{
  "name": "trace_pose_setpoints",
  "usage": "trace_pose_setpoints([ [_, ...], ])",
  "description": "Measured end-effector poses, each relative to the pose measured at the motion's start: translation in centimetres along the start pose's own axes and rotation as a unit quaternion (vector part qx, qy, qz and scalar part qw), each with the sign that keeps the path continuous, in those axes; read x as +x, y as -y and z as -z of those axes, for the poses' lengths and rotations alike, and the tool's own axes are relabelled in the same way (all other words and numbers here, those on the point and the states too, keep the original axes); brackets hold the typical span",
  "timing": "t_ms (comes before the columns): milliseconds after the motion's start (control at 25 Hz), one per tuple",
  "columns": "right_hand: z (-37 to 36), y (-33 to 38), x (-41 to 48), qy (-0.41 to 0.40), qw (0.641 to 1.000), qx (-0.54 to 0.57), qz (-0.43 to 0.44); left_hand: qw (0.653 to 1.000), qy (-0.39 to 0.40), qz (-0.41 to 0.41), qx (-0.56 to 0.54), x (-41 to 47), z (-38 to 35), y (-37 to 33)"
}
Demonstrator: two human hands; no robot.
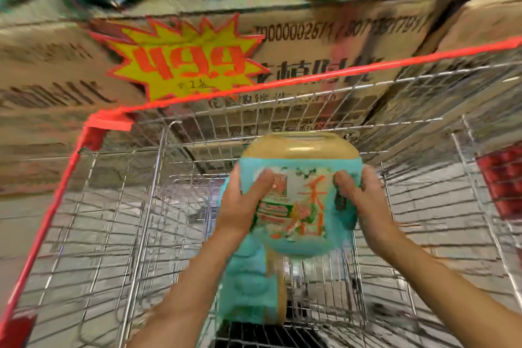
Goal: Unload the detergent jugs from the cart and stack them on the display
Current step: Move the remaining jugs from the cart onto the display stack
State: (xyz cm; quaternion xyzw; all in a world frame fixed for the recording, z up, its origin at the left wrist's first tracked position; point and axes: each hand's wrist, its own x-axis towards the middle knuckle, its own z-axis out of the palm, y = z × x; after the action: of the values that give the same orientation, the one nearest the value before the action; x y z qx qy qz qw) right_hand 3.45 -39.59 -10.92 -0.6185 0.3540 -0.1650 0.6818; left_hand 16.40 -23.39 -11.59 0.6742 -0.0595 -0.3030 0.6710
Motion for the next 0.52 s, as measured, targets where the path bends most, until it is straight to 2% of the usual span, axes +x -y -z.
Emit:
trace_pose_setpoints([
  [160, -2.5, 5.1, -4.0, 0.006, 1.000, 0.010, 0.007, 0.998, -0.028, -0.040, -0.040, -5.0, 1.8, -4.7],
  [320, -4.5, 9.9, -7.3, 0.044, 0.998, 0.032, 0.021, 0.996, -0.034, -0.029, -0.080, -8.8, 3.9, -8.2],
  [520, -6.8, 12.3, -11.3, 0.079, 0.992, 0.076, 0.062, 0.987, -0.105, -0.059, -0.108, -14.4, 5.8, -10.2],
])
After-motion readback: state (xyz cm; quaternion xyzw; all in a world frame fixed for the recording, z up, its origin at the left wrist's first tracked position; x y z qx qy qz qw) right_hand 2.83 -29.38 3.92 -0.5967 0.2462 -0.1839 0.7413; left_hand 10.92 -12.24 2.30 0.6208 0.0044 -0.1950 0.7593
